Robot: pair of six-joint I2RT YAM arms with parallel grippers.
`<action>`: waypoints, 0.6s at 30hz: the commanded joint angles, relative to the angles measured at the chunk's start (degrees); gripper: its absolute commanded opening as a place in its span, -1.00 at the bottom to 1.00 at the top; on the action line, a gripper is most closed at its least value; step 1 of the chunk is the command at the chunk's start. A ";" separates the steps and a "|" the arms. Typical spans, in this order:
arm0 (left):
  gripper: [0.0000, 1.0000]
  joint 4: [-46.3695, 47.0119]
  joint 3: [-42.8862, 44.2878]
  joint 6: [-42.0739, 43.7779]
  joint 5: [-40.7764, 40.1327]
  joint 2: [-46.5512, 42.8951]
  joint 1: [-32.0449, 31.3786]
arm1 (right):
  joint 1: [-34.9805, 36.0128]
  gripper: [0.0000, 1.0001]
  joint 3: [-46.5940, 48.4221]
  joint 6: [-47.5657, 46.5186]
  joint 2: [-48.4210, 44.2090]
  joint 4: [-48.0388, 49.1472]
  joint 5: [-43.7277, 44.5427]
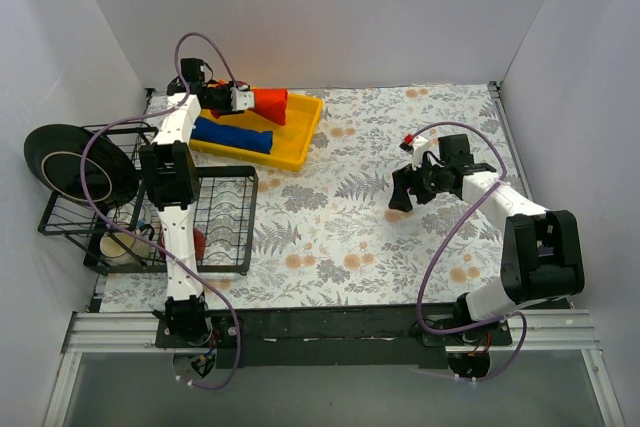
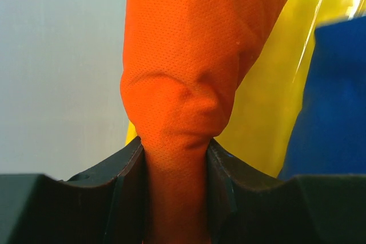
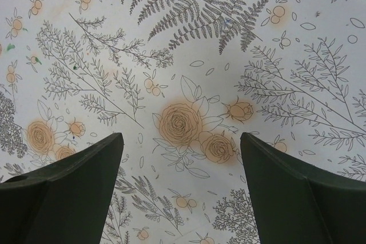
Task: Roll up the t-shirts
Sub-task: Place the T-shirt in the bin.
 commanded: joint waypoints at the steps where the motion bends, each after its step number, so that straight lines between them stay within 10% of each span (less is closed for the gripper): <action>1: -1.00 2.84 4.32 11.01 -0.53 2.97 2.64 | -0.55 0.82 0.37 -0.36 -0.88 0.24 0.56; 18: -1.00 -4.97 0.39 25.16 2.02 4.30 4.57 | -0.64 0.82 5.55 -1.59 4.22 -0.19 1.61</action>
